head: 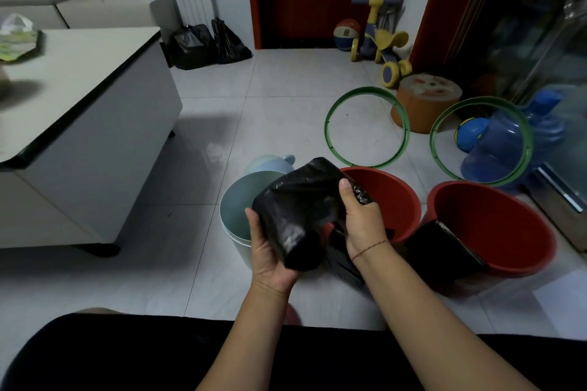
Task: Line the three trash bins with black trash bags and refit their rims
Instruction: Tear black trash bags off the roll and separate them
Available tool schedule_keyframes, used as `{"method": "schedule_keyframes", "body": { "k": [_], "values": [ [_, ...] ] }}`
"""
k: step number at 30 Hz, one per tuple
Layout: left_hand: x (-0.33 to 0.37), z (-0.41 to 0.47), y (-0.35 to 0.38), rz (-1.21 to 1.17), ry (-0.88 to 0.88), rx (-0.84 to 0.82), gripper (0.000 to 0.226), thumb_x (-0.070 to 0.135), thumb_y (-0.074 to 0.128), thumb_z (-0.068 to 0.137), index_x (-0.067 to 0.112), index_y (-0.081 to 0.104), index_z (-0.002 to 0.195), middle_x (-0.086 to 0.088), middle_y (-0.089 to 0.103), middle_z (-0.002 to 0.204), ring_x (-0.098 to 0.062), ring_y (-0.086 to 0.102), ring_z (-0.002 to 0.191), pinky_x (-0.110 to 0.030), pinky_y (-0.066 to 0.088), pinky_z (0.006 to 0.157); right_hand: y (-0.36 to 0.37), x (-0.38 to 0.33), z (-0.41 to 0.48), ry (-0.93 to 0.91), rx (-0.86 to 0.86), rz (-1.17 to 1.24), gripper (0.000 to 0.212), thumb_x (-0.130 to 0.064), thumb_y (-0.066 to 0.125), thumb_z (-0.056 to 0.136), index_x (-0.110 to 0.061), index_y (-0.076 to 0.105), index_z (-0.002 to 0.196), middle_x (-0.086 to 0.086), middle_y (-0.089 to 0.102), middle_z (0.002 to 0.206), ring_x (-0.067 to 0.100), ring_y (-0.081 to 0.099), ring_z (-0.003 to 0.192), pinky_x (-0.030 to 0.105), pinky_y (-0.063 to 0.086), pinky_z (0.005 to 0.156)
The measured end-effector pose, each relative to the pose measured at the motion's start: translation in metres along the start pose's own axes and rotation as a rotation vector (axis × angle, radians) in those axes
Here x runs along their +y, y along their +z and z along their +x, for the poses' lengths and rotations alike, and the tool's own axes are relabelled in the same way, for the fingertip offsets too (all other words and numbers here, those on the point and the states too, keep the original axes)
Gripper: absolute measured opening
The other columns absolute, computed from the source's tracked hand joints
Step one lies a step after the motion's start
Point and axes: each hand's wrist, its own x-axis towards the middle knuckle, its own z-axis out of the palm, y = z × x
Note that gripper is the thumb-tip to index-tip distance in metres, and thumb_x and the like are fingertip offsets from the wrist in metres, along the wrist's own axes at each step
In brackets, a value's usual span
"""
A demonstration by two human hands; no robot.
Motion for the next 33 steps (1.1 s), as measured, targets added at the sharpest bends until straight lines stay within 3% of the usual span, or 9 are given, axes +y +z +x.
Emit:
{"method": "schedule_keyframes", "body": {
  "k": [3, 6, 12, 15, 18, 20, 23, 27, 33],
  "values": [
    [0.0, 0.0, -0.004, 0.032, 0.061, 0.003, 0.093, 0.055, 0.077, 0.063, 0.02, 0.043, 0.143, -0.009, 0.046, 0.143, -0.028, 0.032, 0.14, -0.048, 0.032, 0.11, -0.006, -0.003, 0.003, 0.024, 0.02, 0.051, 0.024, -0.036, 0.064, 0.086, -0.012, 0.066, 0.087, 0.009, 0.071, 0.094, 0.026, 0.068, 0.09, 0.039, 0.056, 0.084],
    [0.007, -0.005, -0.012, 0.107, 0.172, 0.027, 0.087, 0.054, 0.08, 0.059, 0.016, 0.055, 0.133, -0.011, 0.055, 0.135, -0.031, 0.046, 0.131, -0.051, 0.041, 0.104, -0.017, -0.012, 0.015, 0.045, 0.053, 0.115, 0.025, -0.033, 0.061, 0.089, -0.008, 0.065, 0.09, 0.009, 0.069, 0.094, 0.022, 0.067, 0.086, 0.033, 0.053, 0.074],
    [0.035, -0.017, -0.006, 0.096, 0.287, 0.115, 0.069, 0.041, 0.083, 0.058, 0.014, 0.066, 0.119, -0.009, 0.065, 0.124, -0.028, 0.061, 0.116, -0.049, 0.048, 0.097, -0.007, -0.039, 0.041, 0.096, -0.024, 0.2, 0.016, -0.028, 0.059, 0.091, -0.012, 0.063, 0.089, 0.009, 0.067, 0.097, 0.024, 0.065, 0.09, 0.037, 0.055, 0.077],
    [0.064, -0.023, 0.0, 0.139, 0.329, 0.175, 0.052, 0.038, 0.078, 0.061, 0.016, 0.073, 0.107, -0.005, 0.069, 0.117, -0.023, 0.065, 0.11, -0.043, 0.055, 0.087, 0.028, -0.049, 0.05, 0.072, -0.113, 0.181, 0.015, -0.022, 0.062, 0.089, -0.008, 0.064, 0.083, 0.009, 0.069, 0.085, 0.024, 0.065, 0.081, 0.042, 0.054, 0.083],
    [0.099, -0.033, 0.01, 0.176, 0.397, 0.206, 0.041, 0.036, 0.064, 0.074, 0.015, 0.073, 0.107, -0.006, 0.07, 0.115, -0.024, 0.065, 0.108, -0.042, 0.056, 0.081, 0.073, -0.057, 0.048, 0.069, -0.252, 0.163, 0.018, -0.019, 0.063, 0.089, -0.006, 0.064, 0.077, 0.005, 0.072, 0.066, 0.025, 0.065, 0.073, 0.04, 0.055, 0.074],
    [0.125, -0.042, 0.018, 0.197, 0.461, 0.188, 0.036, 0.033, 0.061, 0.075, 0.013, 0.074, 0.103, -0.007, 0.072, 0.11, -0.024, 0.067, 0.104, -0.044, 0.056, 0.082, 0.102, -0.063, 0.042, 0.091, -0.336, 0.155, 0.018, -0.019, 0.06, 0.091, -0.006, 0.063, 0.08, 0.008, 0.071, 0.073, 0.023, 0.065, 0.071, 0.035, 0.055, 0.066],
    [0.165, -0.061, 0.023, 0.276, 0.533, 0.166, 0.037, 0.031, 0.066, 0.073, 0.016, 0.073, 0.106, -0.003, 0.07, 0.116, -0.021, 0.061, 0.116, -0.043, 0.049, 0.096, 0.14, -0.068, 0.027, 0.115, -0.441, 0.162, 0.018, -0.022, 0.058, 0.093, -0.005, 0.064, 0.091, 0.016, 0.067, 0.097, 0.03, 0.065, 0.088, 0.039, 0.056, 0.074],
    [0.205, -0.09, 0.023, 0.312, 0.572, 0.162, 0.039, 0.03, 0.068, 0.073, 0.018, 0.071, 0.11, -0.002, 0.069, 0.118, -0.021, 0.061, 0.116, -0.044, 0.05, 0.094, 0.175, -0.068, 0.001, 0.138, -0.55, 0.17, 0.017, -0.021, 0.055, 0.094, -0.008, 0.062, 0.087, 0.009, 0.066, 0.086, 0.021, 0.064, 0.077, 0.029, 0.059, 0.06],
    [0.225, -0.115, 0.014, 0.349, 0.6, 0.272, 0.033, 0.031, 0.059, 0.078, 0.017, 0.073, 0.105, -0.003, 0.071, 0.113, -0.022, 0.065, 0.11, -0.042, 0.054, 0.087, 0.195, -0.03, -0.018, 0.247, -0.577, 0.207, 0.014, -0.018, 0.053, 0.095, -0.01, 0.062, 0.089, 0.011, 0.067, 0.087, 0.023, 0.064, 0.077, 0.034, 0.06, 0.056]
  ]
}}
